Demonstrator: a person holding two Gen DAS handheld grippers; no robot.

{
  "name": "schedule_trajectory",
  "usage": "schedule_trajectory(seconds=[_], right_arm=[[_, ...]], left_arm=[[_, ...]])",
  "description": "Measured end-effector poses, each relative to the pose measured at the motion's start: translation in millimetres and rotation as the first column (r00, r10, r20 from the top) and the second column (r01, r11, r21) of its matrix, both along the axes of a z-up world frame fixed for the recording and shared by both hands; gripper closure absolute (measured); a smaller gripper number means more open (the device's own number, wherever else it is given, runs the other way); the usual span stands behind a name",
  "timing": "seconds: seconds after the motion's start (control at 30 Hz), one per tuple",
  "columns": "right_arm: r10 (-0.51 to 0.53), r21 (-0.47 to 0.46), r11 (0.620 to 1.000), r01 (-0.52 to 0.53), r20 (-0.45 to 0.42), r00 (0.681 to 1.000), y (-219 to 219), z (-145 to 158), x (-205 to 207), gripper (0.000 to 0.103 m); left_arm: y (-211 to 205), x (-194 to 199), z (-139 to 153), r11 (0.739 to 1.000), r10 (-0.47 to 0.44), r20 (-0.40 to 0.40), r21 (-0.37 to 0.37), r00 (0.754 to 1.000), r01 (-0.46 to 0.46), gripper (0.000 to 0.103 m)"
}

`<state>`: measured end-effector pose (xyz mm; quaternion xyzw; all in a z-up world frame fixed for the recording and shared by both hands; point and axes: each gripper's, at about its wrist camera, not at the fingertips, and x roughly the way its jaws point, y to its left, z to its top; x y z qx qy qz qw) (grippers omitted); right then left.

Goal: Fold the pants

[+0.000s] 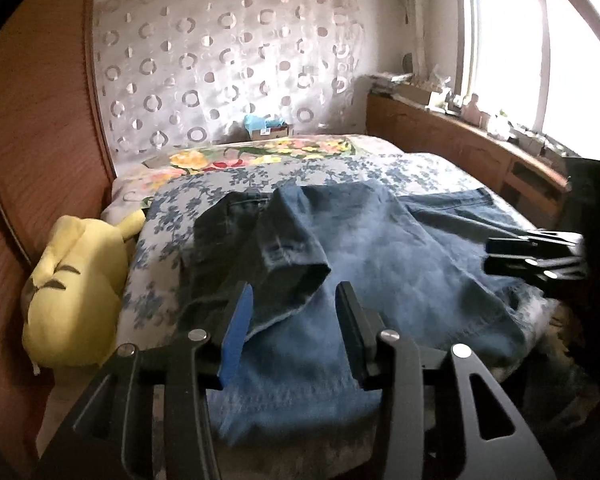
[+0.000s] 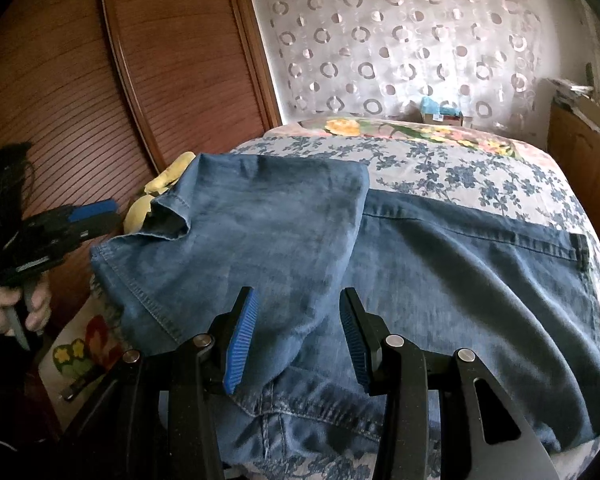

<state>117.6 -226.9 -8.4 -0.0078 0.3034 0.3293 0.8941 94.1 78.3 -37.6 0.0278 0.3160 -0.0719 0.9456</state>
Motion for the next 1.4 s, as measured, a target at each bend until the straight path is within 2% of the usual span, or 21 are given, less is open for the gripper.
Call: schedule_trajectory(seconds=[0.1, 0.17, 0.23, 0.33, 0.47, 0.67, 0.83, 1.03, 1.23, 1.4], right_arm=[[0.002, 0.002, 1.0, -0.002, -0.007, 1.0, 2, -1, 0, 0.059], [0.006, 0.004, 1.0, -0.006, -0.007, 1.0, 2, -1, -2, 0.059], [0.008, -0.002, 1.0, -0.008, -0.003, 1.0, 3, -1, -3, 0.059], [0.013, -0.014, 1.0, -0.013, 0.003, 1.0, 4, -3, -6, 0.059], [0.027, 0.005, 1.0, -0.027, 0.0, 1.0, 5, -6, -6, 0.059], [0.029, 0.009, 1.0, -0.029, -0.001, 1.0, 3, -6, -5, 0.059], [0.028, 0.012, 1.0, -0.028, -0.003, 1.0, 1, -7, -5, 0.059], [0.024, 0.021, 1.0, -0.024, -0.009, 1.0, 1, -7, -5, 0.059], [0.013, 0.025, 1.0, -0.012, -0.01, 1.0, -3, -8, -4, 0.059], [-0.001, 0.041, 0.999, 0.002, -0.005, 1.0, -9, -8, -5, 0.059]], left_arm=[[-7, 22, -8, 1.0, 0.014, -0.037, 0.022, 0.999, -0.013, 0.059], [-5, 30, -9, 0.999, 0.003, -0.051, -0.035, 0.999, -0.005, 0.059], [-8, 34, -7, 0.998, 0.022, -0.038, -0.053, 0.999, -0.024, 0.059], [-14, 41, -4, 0.998, 0.046, -0.014, -0.042, 0.999, -0.046, 0.059], [-24, 55, -9, 0.997, 0.066, -0.04, 0.029, 0.997, -0.065, 0.059], [-25, 69, -18, 0.981, 0.127, -0.075, 0.159, 0.989, -0.114, 0.059], [0, 74, -15, 0.968, 0.17, -0.07, 0.201, 0.983, -0.153, 0.059], [39, 92, -9, 0.933, 0.242, -0.06, 0.287, 0.968, -0.216, 0.059], [60, 88, 11, 0.933, 0.269, -0.024, 0.255, 0.963, -0.255, 0.059], [53, 72, 22, 0.961, 0.214, -0.007, 0.183, 0.977, -0.21, 0.059]])
